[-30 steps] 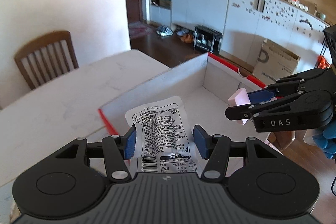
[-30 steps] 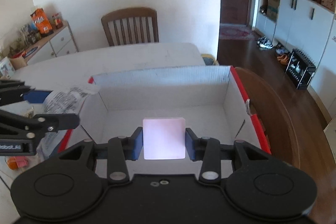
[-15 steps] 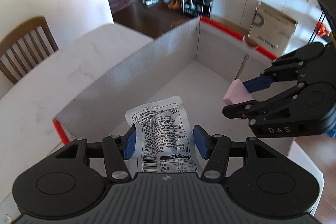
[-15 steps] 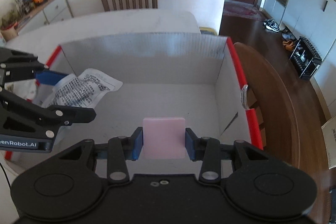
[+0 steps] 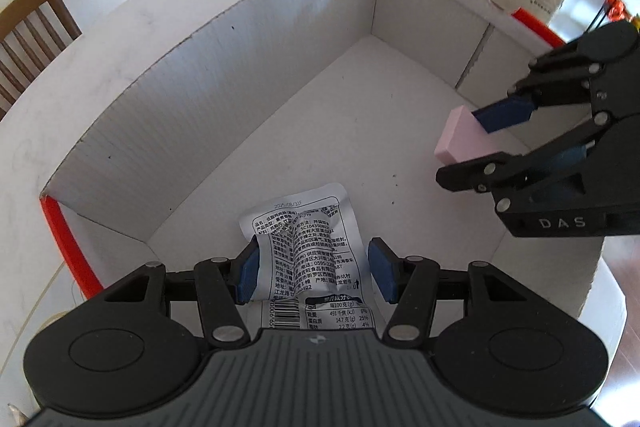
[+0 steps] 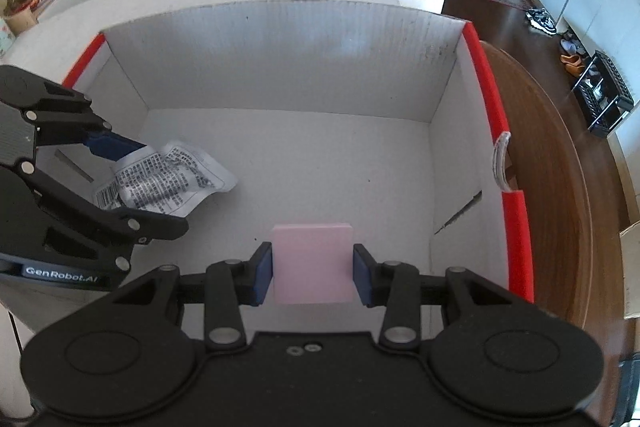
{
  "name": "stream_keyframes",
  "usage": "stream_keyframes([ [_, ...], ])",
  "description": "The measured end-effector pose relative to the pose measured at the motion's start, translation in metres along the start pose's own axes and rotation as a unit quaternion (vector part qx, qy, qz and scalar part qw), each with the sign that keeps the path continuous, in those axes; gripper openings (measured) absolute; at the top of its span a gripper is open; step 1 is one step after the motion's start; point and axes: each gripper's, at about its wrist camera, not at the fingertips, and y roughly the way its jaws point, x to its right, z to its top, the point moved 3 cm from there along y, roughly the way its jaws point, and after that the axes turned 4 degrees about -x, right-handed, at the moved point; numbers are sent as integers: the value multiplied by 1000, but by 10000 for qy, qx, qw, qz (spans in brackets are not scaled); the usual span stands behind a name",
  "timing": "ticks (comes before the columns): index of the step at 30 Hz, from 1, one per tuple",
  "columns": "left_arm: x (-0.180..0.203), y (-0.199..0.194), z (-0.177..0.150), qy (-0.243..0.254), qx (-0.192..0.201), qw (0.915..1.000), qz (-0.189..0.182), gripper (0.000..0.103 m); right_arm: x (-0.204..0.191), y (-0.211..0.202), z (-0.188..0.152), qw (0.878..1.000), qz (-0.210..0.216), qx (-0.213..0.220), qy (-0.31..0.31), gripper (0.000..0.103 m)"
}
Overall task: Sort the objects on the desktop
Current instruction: 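Carry the pink pad and the snack packet with both tools into the red box, then open the right tool dropping the pink pad while the left tool releases the packet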
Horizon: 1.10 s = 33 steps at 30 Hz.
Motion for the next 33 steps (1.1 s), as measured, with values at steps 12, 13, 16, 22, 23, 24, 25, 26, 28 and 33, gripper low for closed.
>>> stream_keyframes([
  [12,5,9,-2,240,-526,9983,13,56,-2,13,12,9992,-40,-375,-123,41],
  [13,5,8,-2,233,-524,9984,-19,56,-2,13,12,9992,-36,-377,-141,41],
  [16,7,7,-3,221,-577,9981,-55,56,-3,19,19,9991,-35,-393,-125,45],
  [22,12,-8,-2,181,-279,9994,-96,72,-3,14,19,9995,25,-272,-148,53],
  [23,11,-11,-2,152,-227,9996,-105,73,-4,12,20,9996,17,-254,-136,54],
  [24,11,-15,-3,124,-172,9997,-105,74,-4,12,19,9996,20,-235,-130,58],
  [25,11,-17,-4,100,-133,9998,-107,75,-4,10,18,9997,38,-202,-127,66],
  [26,11,-20,-6,81,-85,9999,-119,76,-5,8,18,9998,54,-145,-126,68],
  [28,12,-27,-9,72,48,9999,-144,76,-6,4,18,9998,96,-56,-153,70],
  [33,12,-46,-14,-69,353,9992,-165,76,-6,-7,13,9997,83,94,-192,77],
])
